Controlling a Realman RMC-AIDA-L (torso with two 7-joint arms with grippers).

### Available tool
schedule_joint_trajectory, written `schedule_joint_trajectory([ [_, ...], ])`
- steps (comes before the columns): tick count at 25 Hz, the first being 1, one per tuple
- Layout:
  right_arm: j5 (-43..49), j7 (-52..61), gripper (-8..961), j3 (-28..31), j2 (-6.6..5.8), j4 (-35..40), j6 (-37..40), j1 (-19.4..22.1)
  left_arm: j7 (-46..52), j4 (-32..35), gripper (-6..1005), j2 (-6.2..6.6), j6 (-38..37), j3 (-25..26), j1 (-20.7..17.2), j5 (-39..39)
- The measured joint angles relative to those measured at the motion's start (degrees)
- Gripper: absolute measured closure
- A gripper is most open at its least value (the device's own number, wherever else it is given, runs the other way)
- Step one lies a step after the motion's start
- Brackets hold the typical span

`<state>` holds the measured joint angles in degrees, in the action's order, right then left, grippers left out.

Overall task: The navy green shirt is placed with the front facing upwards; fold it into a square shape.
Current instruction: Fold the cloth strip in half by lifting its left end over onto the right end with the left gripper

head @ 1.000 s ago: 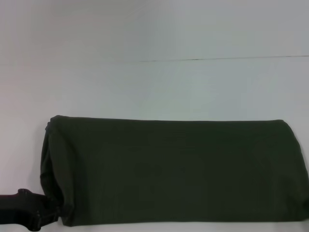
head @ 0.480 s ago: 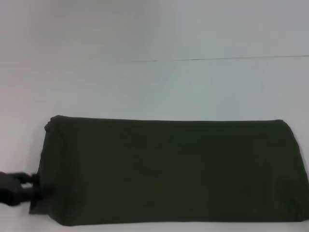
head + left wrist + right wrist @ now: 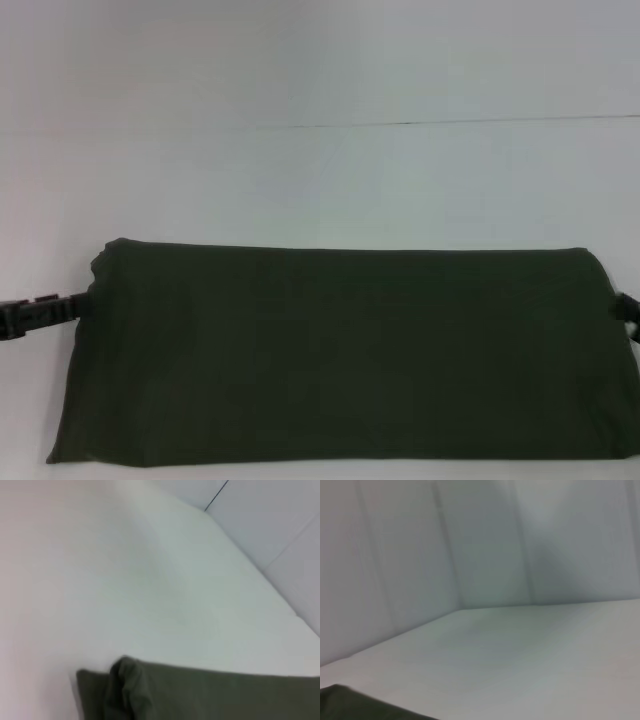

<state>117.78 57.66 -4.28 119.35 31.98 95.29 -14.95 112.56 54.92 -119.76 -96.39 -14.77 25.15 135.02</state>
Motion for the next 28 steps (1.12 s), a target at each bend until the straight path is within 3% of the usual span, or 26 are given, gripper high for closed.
schedule_joint_trajectory([
  [4,1.33,0.02,142,-1.64,0.0,0.19,-0.24,-3.76,9.4,2.39,200,0.49,0.13,-4.84,0.44,1.49],
  [9,1.4,0.05,143,-4.48,0.03,0.13,-1.01,-7.41,17.92,4.75,204,0.9,0.08,-5.75,1.81,5.94],
  [20,1.38,0.12,146,-7.68,0.38,-2.59,-3.88,-13.16,22.21,1.6,202,0.97,4.93,-9.97,3.3,8.15],
  [28,0.66,0.23,148,-7.89,0.46,-3.35,-4.06,-14.34,22.33,1.92,200,0.39,6.03,-10.64,3.03,10.48],
])
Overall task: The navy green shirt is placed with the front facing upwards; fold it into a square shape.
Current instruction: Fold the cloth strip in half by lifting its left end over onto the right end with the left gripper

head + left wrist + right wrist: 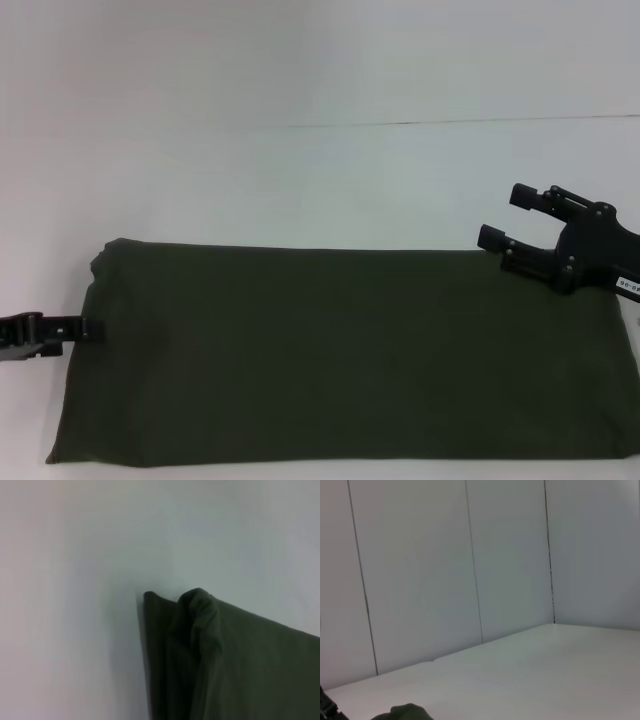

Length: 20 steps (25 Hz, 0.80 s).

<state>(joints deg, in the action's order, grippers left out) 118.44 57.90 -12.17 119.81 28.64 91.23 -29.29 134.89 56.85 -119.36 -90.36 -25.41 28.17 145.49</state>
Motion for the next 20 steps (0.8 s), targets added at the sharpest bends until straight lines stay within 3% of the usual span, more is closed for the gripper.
schedule_joint_trajectory([
  [20,0.0,-0.44,158,-0.3,0.07,-3.61,-2.33,-1.66,0.18,-0.61,198,-0.3,1.67,-0.15,-0.52,2.84],
])
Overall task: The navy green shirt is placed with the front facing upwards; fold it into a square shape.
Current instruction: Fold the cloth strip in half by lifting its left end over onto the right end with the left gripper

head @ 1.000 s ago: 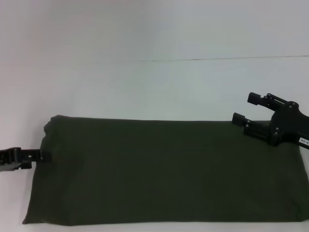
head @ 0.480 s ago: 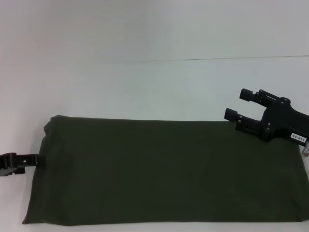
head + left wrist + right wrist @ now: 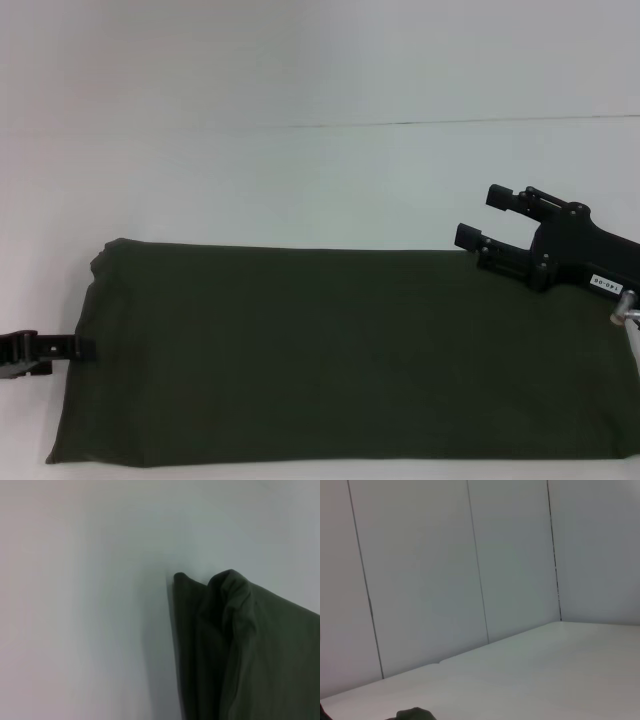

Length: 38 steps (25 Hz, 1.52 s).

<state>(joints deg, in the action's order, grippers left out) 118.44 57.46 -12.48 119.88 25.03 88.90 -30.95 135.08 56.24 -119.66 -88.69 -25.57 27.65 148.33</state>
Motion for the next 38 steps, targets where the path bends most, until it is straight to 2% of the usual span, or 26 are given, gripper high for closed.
schedule_joint_trajectory([
  [14,-0.05,0.01,159,0.06,0.0,-0.53,-0.43,0.01,-0.06,-0.51,193,-0.37,0.33,-1.38,0.12,-0.04],
  [34,-0.05,0.37,158,0.3,-0.09,-0.29,-1.14,0.13,-0.58,-6.63,196,-0.03,-0.84,-1.55,4.36,-0.16],
  [38,-0.05,0.37,158,0.41,-0.09,-0.33,-1.18,0.32,-0.41,-6.7,210,-0.1,-0.84,-2.95,4.54,-0.05],
])
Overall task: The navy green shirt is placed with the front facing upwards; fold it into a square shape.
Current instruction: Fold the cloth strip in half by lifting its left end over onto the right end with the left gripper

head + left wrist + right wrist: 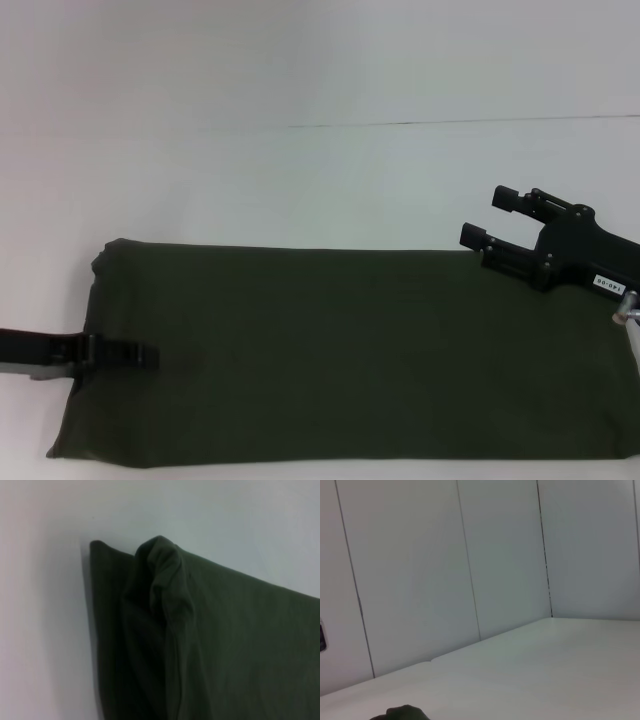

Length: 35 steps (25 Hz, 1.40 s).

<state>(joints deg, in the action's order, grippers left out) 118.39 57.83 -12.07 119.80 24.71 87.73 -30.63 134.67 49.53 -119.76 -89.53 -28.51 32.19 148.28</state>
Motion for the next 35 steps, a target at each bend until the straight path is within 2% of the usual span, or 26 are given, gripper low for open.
schedule_joint_trajectory([
  [9,0.0,0.0,158,0.03,-0.07,-0.15,0.08,0.27,0.17,0.45,327,-0.26,0.44,-2.4,0.07,-0.05],
  [12,0.0,0.0,158,0.03,-0.09,-0.18,0.1,0.29,0.15,0.47,570,-0.28,0.52,-2.58,0.27,-0.11],
  [17,0.0,0.0,158,0.03,-0.09,-0.19,0.13,0.37,-0.57,0.59,810,-0.29,0.65,-2.61,0.33,-0.24],
  [23,0.0,0.0,158,0.03,-0.09,-0.02,0.1,0.31,-0.58,2.77,872,-0.28,0.04,-2.38,-0.1,-0.26],
  [29,0.0,0.0,159,0.01,-0.09,0.01,0.11,-0.18,0.43,6.71,629,-0.01,-0.04,-1.81,-1.25,0.01],
  [35,0.0,0.07,158,-0.03,-0.09,0.15,-0.11,-0.4,1.03,12.77,487,0.12,-1.36,0.64,-2.22,-0.16],
])
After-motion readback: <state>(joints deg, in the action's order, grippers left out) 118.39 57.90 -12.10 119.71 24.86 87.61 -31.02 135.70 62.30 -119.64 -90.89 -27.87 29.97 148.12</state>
